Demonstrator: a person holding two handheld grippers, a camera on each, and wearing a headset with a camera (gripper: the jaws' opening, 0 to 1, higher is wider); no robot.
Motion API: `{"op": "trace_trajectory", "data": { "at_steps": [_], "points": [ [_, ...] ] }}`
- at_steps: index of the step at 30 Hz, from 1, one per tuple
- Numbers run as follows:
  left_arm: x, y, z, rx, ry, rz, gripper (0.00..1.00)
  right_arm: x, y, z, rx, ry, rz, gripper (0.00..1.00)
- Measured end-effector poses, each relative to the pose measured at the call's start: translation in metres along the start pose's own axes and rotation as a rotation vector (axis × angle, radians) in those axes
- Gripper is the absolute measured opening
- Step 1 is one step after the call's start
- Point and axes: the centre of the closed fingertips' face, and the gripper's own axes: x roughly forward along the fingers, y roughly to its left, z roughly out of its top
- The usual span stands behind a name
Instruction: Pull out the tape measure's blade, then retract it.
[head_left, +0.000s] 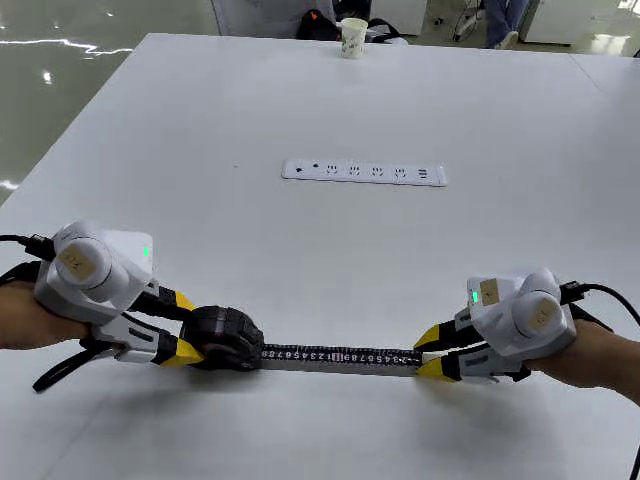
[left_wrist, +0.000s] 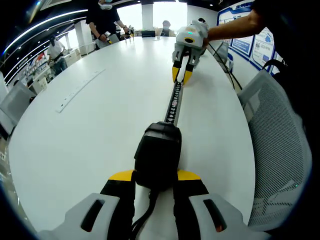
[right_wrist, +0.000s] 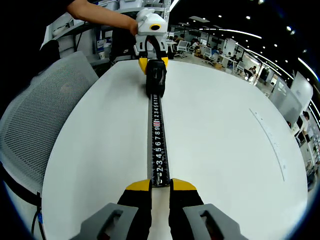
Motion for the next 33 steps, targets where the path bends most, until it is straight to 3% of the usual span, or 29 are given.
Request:
{"op": "trace_trajectory", "data": {
  "at_steps": [17, 33],
  "points": [
    [0.000, 0.000, 0.000, 0.002, 0.004, 0.001, 0.23, -0.013, -0.003, -0.020, 0.028, 0.027, -0.004, 0.08],
    [0.001, 0.002, 0.000, 0.015, 0.022, 0.002, 0.24, -0.013, -0.003, -0.019, 0.040, 0.050, 0.015, 0.10]
  ]
}}
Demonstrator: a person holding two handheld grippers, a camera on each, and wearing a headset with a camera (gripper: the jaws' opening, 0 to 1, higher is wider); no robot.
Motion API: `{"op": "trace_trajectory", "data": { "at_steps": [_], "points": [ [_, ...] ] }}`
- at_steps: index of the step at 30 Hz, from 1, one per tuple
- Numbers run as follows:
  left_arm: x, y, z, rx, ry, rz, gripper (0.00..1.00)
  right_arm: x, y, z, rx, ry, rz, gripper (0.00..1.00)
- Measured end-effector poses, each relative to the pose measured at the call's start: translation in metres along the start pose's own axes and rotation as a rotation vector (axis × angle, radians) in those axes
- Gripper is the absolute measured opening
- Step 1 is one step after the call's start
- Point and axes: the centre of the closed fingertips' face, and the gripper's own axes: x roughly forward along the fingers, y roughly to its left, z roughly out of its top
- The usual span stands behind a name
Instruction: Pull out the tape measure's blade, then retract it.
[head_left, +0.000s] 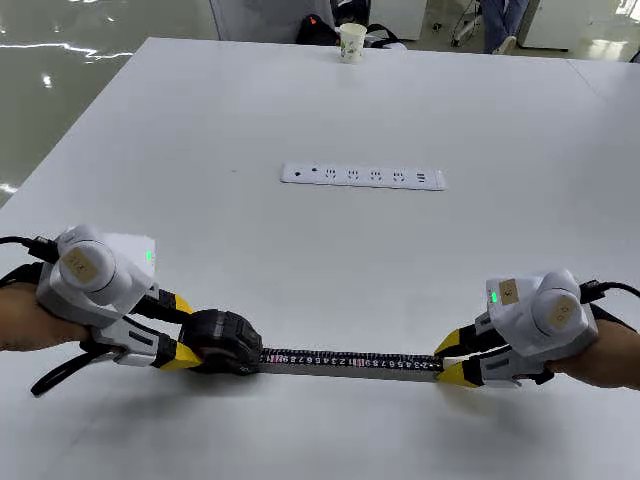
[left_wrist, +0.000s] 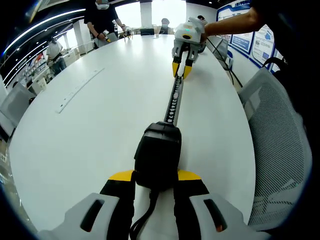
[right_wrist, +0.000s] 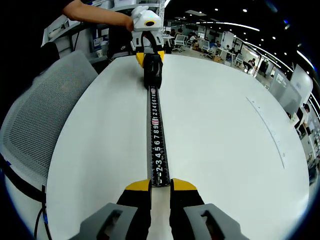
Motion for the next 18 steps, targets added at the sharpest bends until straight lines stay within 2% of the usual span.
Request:
{"op": "trace_trajectory", "data": {
  "at_steps": [10, 18],
  "points": [
    [0.0000, -0.0003, 0.0010, 0.003, 0.012, -0.001, 0.24, -0.0006, 0.0003, -0.0004, 0.009, 0.015, 0.012, 0.10],
    [0.0003, -0.0003, 0.0025, 0.024, 0.030, -0.001, 0.25, -0.0001, 0.0013, -0.0003, -0.014, 0.037, 0.009, 0.11]
  ]
}}
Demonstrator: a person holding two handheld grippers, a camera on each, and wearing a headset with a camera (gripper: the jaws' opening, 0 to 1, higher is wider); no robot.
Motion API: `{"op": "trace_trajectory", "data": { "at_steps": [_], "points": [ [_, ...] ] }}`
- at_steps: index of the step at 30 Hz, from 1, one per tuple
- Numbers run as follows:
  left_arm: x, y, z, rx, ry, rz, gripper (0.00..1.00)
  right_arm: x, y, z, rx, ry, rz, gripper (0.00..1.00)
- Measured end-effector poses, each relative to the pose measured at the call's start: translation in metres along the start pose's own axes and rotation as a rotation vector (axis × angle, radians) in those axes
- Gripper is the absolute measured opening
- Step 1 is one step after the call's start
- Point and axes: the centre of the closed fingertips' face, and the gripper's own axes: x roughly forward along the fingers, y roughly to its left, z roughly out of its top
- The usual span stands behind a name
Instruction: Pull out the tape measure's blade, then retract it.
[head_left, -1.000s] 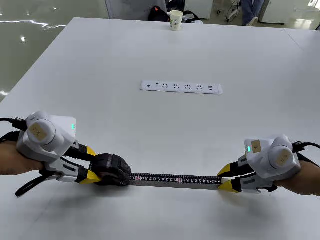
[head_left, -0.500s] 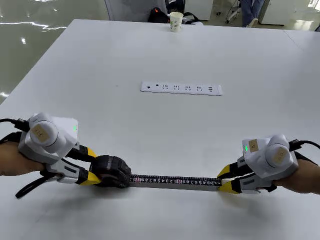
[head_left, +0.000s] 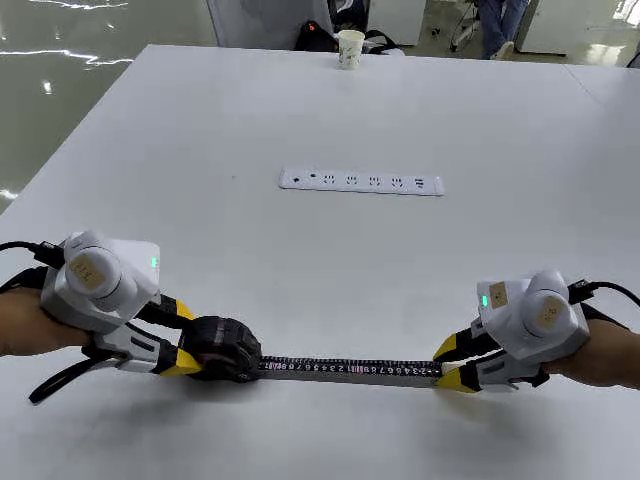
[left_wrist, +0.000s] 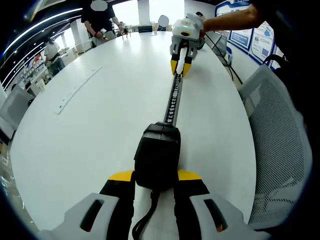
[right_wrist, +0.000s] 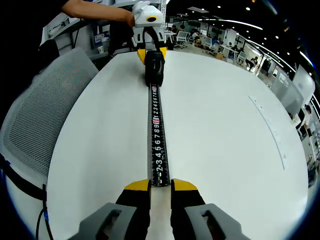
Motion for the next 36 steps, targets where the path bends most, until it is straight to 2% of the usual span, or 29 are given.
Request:
{"op": "trace_trajectory", "data": {
  "at_steps": [14, 22, 27, 36],
  "points": [
    [0.000, -0.001, -0.001, 0.019, 0.033, 0.000, 0.26, 0.002, 0.002, -0.005, 0.000, 0.029, -0.010, 0.13],
    [-0.004, 0.003, -0.004, -0.018, 0.042, 0.022, 0.36, -0.005, 0.001, -0.008, 0.031, 0.021, -0.034, 0.17],
    [-0.007, 0.000, -0.007, -0.035, 0.041, 0.025, 0.39, -0.009, 0.003, -0.008, 0.054, 0.008, -0.051, 0.20],
    [-0.011, -0.008, -0.010, -0.089, 0.015, 0.043, 0.48, -0.015, 0.008, -0.008, 0.098, -0.016, -0.081, 0.24]
  ]
}}
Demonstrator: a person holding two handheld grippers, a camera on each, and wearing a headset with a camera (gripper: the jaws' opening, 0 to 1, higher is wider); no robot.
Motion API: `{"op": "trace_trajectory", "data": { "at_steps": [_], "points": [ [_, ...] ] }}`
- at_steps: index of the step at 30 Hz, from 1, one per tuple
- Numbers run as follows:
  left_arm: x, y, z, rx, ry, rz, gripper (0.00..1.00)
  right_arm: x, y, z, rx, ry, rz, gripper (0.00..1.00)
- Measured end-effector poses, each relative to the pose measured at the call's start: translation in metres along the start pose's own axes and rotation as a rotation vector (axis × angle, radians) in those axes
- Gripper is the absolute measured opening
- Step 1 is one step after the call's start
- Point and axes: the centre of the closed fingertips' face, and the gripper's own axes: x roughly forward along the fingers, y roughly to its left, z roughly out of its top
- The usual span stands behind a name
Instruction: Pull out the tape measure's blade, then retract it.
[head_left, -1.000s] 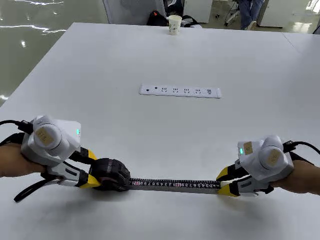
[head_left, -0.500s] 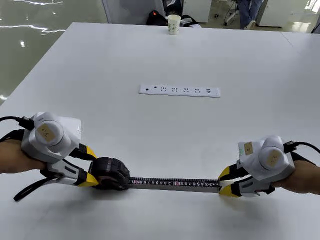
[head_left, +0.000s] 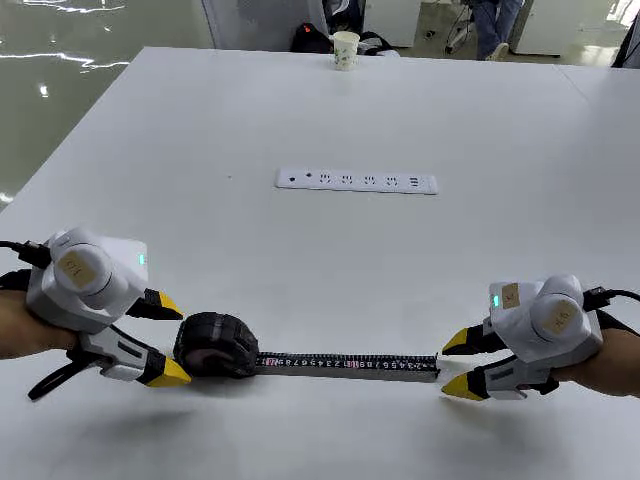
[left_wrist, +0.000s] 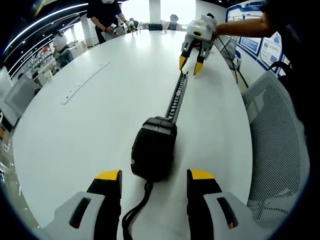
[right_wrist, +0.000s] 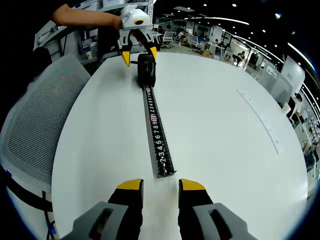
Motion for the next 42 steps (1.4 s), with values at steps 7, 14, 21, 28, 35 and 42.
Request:
{"op": "trace_trajectory", "data": {
  "at_steps": [7, 14, 21, 28, 35, 42],
  "points": [
    [-0.002, -0.008, -0.001, -0.047, -0.032, 0.012, 0.52, -0.003, 0.006, -0.001, 0.029, -0.013, -0.024, 0.29],
    [-0.003, -0.015, -0.003, -0.092, -0.061, 0.031, 0.57, -0.007, 0.011, -0.001, 0.066, -0.035, -0.051, 0.34],
    [-0.006, -0.022, -0.005, -0.144, -0.100, 0.050, 0.61, -0.010, 0.018, 0.003, 0.107, -0.069, -0.071, 0.38],
    [-0.004, -0.031, -0.008, -0.191, -0.129, 0.064, 0.65, -0.010, 0.027, 0.001, 0.148, -0.085, -0.092, 0.44],
    [-0.006, -0.040, -0.007, -0.226, -0.154, 0.071, 0.66, -0.009, 0.037, 0.002, 0.182, -0.108, -0.109, 0.48],
    [-0.005, -0.049, -0.007, -0.256, -0.188, 0.087, 0.69, -0.009, 0.046, 0.006, 0.205, -0.133, -0.128, 0.52]
  ]
}}
